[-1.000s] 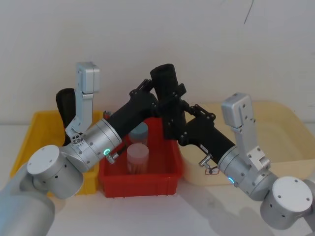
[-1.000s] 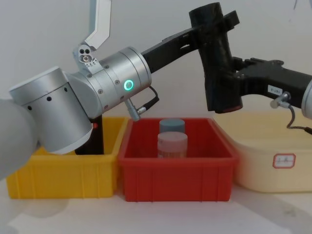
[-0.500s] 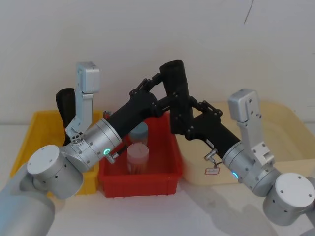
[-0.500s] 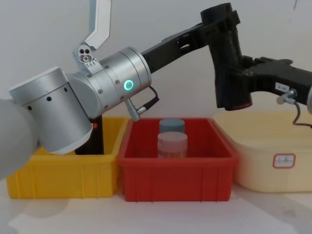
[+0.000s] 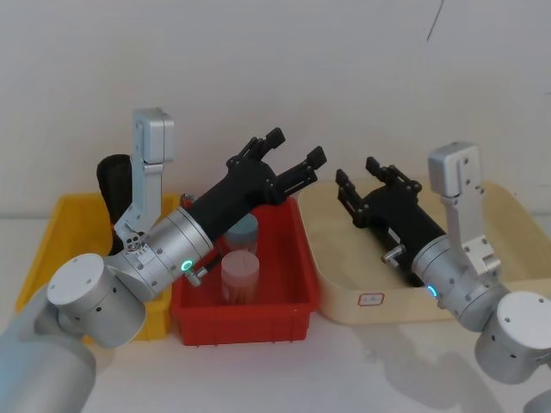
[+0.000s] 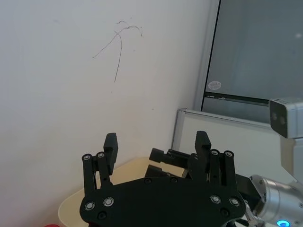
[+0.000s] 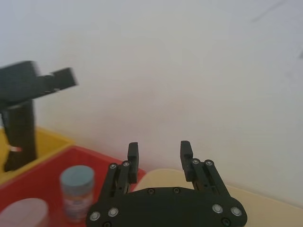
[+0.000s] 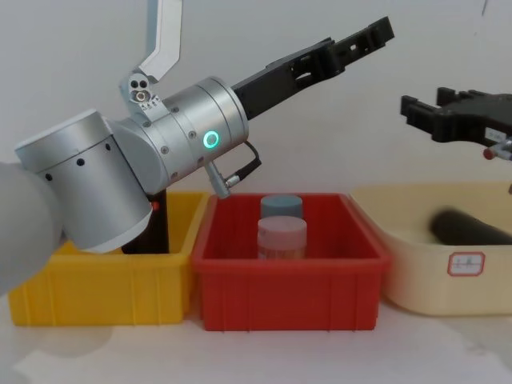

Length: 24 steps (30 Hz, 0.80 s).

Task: Pick up the garbage bag with the one hand and transfer it to the other hand.

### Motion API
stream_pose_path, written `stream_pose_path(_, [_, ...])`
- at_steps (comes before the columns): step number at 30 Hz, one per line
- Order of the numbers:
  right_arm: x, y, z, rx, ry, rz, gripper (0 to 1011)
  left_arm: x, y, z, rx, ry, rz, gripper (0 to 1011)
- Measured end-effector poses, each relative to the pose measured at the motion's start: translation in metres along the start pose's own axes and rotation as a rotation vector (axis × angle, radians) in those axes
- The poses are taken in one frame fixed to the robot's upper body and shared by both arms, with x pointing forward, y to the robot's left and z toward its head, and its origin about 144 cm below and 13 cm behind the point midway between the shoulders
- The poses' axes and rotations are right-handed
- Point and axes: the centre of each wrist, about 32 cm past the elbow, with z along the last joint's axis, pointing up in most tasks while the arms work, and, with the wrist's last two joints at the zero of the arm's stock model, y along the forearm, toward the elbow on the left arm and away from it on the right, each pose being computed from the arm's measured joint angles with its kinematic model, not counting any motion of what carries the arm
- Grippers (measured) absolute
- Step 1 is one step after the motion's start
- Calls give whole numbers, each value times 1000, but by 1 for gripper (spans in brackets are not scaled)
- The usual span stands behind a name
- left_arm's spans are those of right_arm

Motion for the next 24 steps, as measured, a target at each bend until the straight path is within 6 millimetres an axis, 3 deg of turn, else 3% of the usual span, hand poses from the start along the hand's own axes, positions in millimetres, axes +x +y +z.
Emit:
stream_pose_path(14, [28,-1,-2,-44,-9,-163,526,0,0,0,0,0,0,1000])
stream_pose_path(24, [38,-12,-2,-70,-1,-180,526,0,0,0,0,-1,0,1000])
